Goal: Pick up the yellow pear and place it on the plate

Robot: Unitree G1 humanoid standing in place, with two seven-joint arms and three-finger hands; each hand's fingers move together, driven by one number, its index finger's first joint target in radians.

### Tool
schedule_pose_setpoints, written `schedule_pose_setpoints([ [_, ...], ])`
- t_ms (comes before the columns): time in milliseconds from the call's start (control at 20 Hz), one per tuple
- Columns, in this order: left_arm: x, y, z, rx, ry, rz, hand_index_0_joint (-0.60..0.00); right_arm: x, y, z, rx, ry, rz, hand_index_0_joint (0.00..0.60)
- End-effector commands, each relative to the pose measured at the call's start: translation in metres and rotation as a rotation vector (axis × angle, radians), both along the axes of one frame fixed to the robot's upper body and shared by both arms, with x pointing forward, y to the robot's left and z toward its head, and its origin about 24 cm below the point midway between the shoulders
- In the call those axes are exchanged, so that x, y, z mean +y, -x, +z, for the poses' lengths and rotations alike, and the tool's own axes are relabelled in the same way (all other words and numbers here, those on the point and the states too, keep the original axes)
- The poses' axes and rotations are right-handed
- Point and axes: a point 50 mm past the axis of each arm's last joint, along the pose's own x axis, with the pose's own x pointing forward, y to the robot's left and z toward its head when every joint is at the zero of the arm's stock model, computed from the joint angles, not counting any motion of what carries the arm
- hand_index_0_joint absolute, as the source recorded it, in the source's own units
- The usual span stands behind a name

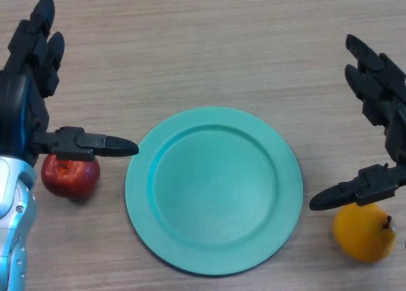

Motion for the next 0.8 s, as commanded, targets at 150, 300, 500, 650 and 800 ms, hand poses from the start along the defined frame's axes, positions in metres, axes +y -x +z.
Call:
schedule_pose_setpoints([
  [150,0.018,0.015,0.045,-0.304,-0.048,0.075,0.0,-0.008,0.007,0.035,-0.221,0.009,-0.021,0.0],
  [300,0.019,0.017,0.043,-0.304,-0.057,0.08,0.0,-0.007,0.007,0.036,-0.22,0.006,-0.017,0.0],
  [500,0.018,0.019,0.043,-0.293,-0.054,0.073,0.0,-0.01,0.011,0.038,-0.239,0.018,-0.025,0.0],
  [650,0.015,0.022,0.041,-0.277,-0.049,0.055,0.0,-0.017,0.021,0.04,-0.234,0.024,-0.027,0.0],
  [800,0.014,0.025,0.043,-0.275,-0.036,0.039,0.0,-0.026,0.033,0.041,-0.226,0.048,-0.031,0.0],
])
